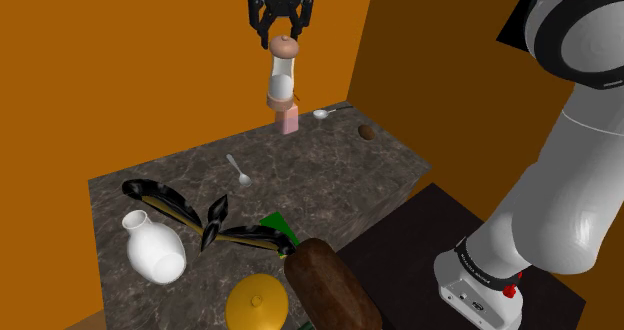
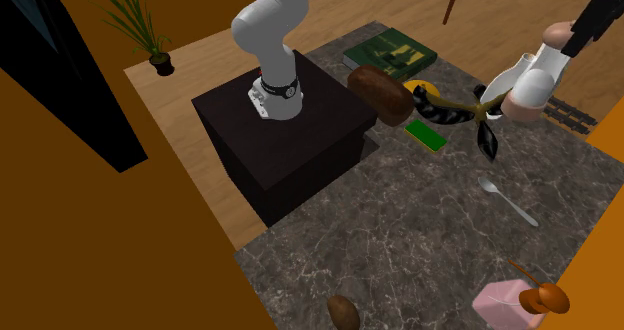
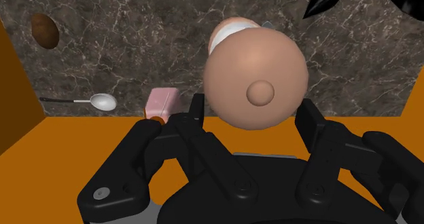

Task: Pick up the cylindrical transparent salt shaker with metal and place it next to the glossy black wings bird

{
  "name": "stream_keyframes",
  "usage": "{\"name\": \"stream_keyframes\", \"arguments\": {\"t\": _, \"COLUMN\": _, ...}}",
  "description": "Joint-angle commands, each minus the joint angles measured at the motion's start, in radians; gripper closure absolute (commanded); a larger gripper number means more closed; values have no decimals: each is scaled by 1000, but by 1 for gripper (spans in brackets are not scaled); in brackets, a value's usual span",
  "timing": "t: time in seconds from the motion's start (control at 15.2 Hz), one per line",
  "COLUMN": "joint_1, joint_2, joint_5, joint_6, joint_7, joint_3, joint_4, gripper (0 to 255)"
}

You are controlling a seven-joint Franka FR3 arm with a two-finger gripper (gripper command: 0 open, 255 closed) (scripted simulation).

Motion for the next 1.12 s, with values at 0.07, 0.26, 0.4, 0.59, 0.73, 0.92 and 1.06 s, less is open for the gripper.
{"name": "stream_keyframes", "arguments": {"t": 0.07, "joint_1": 2, "joint_2": -5, "joint_5": 0, "joint_6": 38, "joint_7": 7, "joint_3": 1, "joint_4": -43, "gripper": 255}}
{"name": "stream_keyframes", "arguments": {"t": 0.26, "joint_1": 0, "joint_2": -17, "joint_5": 2, "joint_6": 84, "joint_7": 7, "joint_3": 1, "joint_4": -101, "gripper": 255}}
{"name": "stream_keyframes", "arguments": {"t": 0.4, "joint_1": -1, "joint_2": -24, "joint_5": 2, "joint_6": 114, "joint_7": 8, "joint_3": 1, "joint_4": -137, "gripper": 255}}
{"name": "stream_keyframes", "arguments": {"t": 0.59, "joint_1": -3, "joint_2": -31, "joint_5": 3, "joint_6": 157, "joint_7": 8, "joint_3": 0, "joint_4": -188, "gripper": 255}}
{"name": "stream_keyframes", "arguments": {"t": 0.73, "joint_1": -4, "joint_2": -34, "joint_5": 4, "joint_6": 186, "joint_7": 9, "joint_3": 0, "joint_4": -219, "gripper": 255}}
{"name": "stream_keyframes", "arguments": {"t": 0.92, "joint_1": -4, "joint_2": -37, "joint_5": 4, "joint_6": 227, "joint_7": 10, "joint_3": 0, "joint_4": -264, "gripper": 255}}
{"name": "stream_keyframes", "arguments": {"t": 1.06, "joint_1": -5, "joint_2": -38, "joint_5": 3, "joint_6": 254, "joint_7": 10, "joint_3": -1, "joint_4": -292, "gripper": 255}}
